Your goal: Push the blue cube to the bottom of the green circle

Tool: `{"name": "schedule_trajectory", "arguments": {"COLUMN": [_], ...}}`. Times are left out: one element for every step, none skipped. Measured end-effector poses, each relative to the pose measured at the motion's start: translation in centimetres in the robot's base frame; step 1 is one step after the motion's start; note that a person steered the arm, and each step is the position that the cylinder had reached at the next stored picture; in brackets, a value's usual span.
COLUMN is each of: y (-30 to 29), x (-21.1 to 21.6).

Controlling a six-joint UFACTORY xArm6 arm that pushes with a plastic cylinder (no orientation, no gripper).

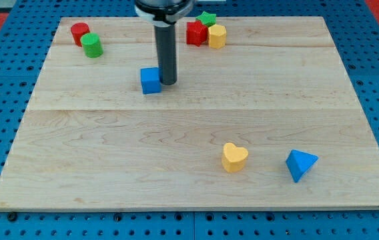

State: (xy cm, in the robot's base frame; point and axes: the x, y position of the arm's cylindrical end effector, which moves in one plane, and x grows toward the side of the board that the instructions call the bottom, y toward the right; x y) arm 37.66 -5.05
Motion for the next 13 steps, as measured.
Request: {"name": "schedule_trajectory", "arguments": {"y": [0.0,0.5,1.7,1.0,1.0,-1.0,-5.2,-9.2,-13.0,-12.9,-9.7,-8.1,-10.3], "x": [0.0,0.5,1.2,1.3,2.1,1.8,1.5,0.6,0.4,0.4,0.9,2.8,1.9]}}
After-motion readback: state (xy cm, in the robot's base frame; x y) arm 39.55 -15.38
